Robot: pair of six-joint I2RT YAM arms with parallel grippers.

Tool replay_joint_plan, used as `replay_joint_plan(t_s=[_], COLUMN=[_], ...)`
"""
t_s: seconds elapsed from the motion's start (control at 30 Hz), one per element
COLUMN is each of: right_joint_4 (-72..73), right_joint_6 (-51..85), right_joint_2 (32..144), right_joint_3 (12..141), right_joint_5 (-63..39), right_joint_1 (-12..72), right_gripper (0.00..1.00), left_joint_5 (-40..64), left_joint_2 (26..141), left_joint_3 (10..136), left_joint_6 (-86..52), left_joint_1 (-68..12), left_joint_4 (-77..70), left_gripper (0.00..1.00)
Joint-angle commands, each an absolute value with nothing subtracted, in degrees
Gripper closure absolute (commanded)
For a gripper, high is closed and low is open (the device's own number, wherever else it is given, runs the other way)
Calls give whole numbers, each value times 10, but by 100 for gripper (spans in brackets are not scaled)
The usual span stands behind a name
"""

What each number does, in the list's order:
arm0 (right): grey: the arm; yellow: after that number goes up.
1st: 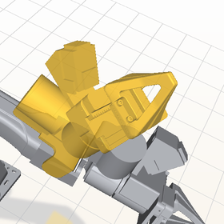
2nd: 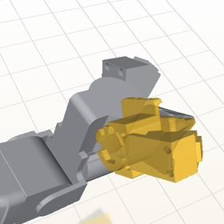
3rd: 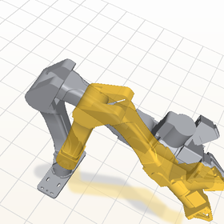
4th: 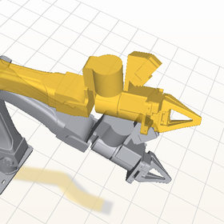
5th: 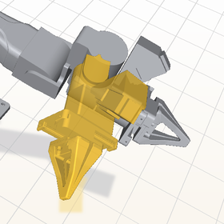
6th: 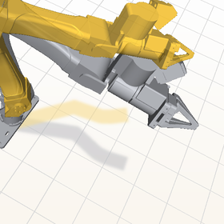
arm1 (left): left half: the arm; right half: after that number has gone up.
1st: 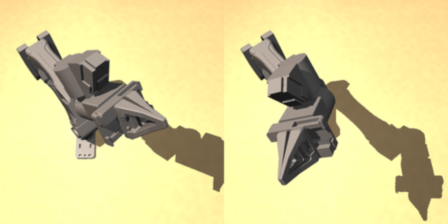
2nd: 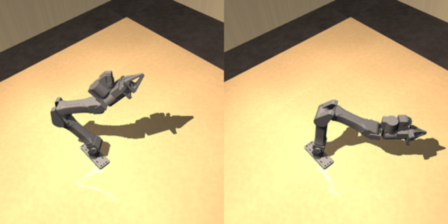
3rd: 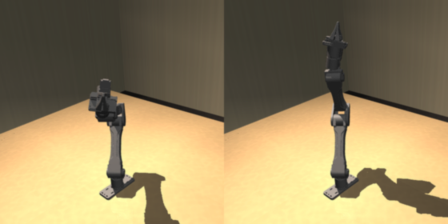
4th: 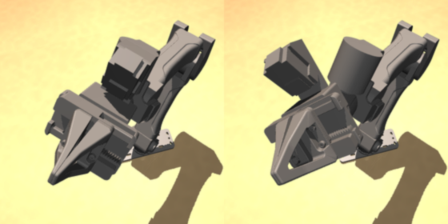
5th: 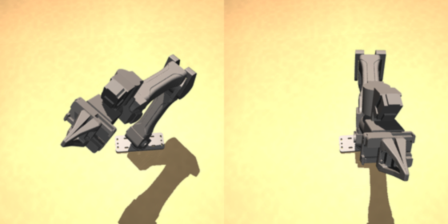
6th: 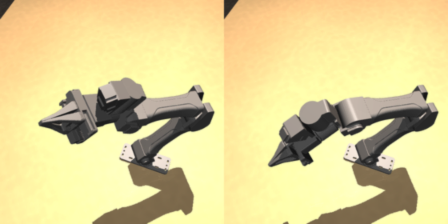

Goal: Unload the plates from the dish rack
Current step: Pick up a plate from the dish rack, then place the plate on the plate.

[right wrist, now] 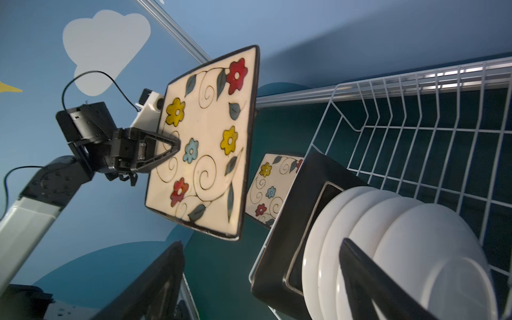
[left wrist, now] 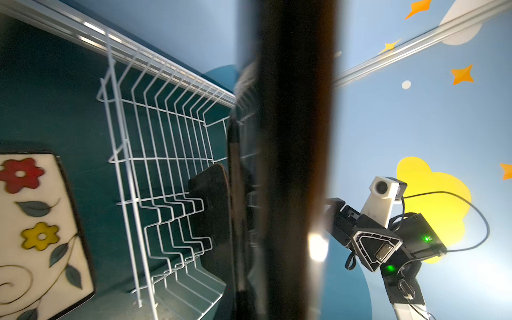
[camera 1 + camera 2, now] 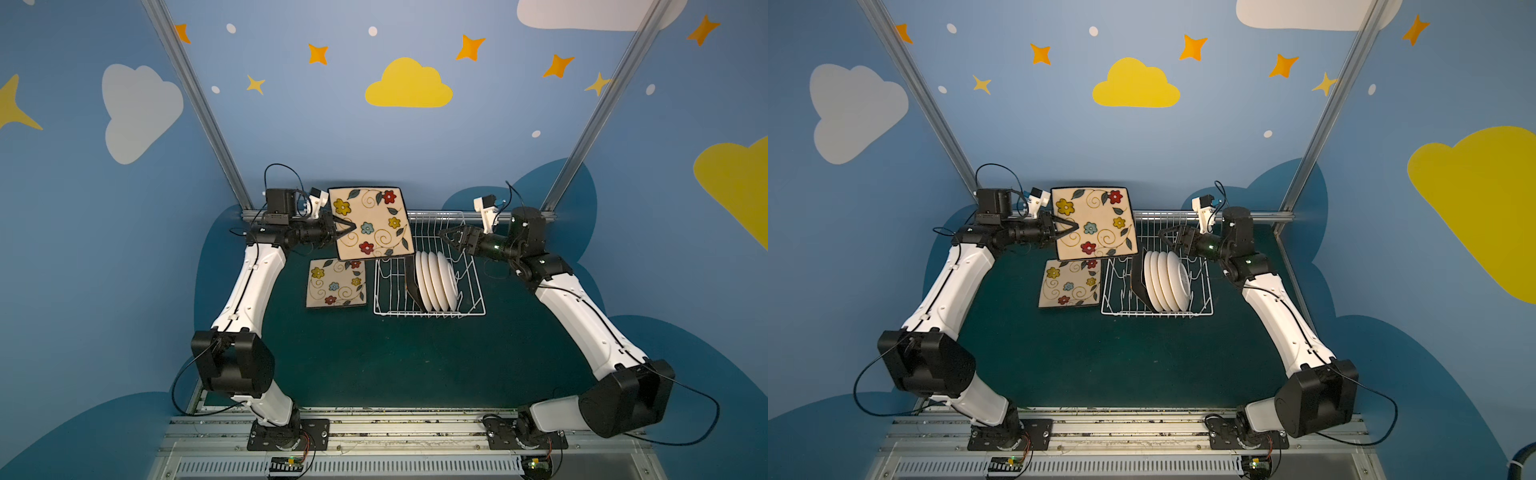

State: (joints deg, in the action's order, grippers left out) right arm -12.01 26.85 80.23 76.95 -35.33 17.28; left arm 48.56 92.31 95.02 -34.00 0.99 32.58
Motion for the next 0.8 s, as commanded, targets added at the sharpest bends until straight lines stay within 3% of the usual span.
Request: replay_joint_plan(t_s=[0.0, 0.3, 0.77], right_joint_4=[-171, -229, -214], right_joint_6=[210, 128, 64], right_joint_2=[790, 779, 751], right_joint_3=[782, 791, 762], right_joint_5=[-329, -297, -263], right_joint_1=[175, 197, 233], right_gripper=[13, 13, 13], left_joint_5=[524, 490, 413], left_joint_2=[871, 881, 947], left_joint_3=[997, 1013, 1018], left_joint_6=[-307, -192, -27], left_joint_1=[49, 122, 141], left_joint_4=[311, 465, 602], left_gripper=[97, 97, 97])
